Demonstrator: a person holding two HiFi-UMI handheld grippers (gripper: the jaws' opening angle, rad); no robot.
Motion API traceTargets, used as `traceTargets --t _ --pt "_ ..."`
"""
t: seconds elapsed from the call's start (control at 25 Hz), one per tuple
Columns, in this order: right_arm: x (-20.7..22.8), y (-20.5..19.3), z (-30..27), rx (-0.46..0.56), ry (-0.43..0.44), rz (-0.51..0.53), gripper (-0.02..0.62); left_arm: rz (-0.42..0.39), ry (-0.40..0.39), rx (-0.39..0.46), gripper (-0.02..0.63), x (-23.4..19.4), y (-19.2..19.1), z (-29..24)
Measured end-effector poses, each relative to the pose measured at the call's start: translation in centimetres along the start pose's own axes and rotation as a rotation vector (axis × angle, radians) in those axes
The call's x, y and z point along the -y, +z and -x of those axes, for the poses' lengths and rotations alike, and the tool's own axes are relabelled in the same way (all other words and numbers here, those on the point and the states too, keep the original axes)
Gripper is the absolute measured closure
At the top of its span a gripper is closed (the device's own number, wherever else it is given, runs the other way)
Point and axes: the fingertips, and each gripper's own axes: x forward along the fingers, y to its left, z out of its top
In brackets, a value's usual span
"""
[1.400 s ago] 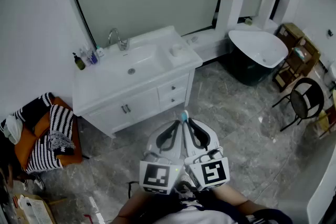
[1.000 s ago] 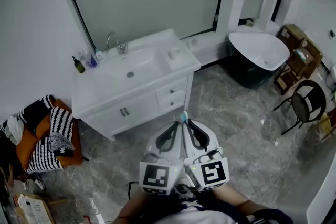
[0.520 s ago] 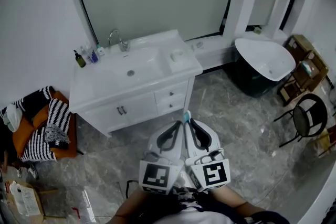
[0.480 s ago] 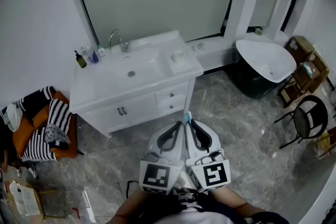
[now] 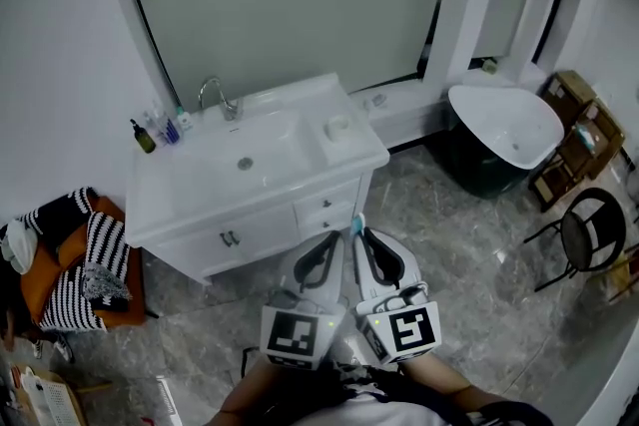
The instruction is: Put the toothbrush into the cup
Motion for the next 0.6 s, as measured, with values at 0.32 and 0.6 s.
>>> traceTargets --t 0.32,0.6 --pt "1.8 0.6 -9.8 0.003 -0.028 0.004 0.574 0.002 -0.024 0.017 0.606 -7.7 0.9 -6.3" --pt "3.3 -0.6 -17.5 -0.050 -0.046 -0.012 0.574 0.017 -0.040 0.019 0.606 -14.2 0.4 -11.3"
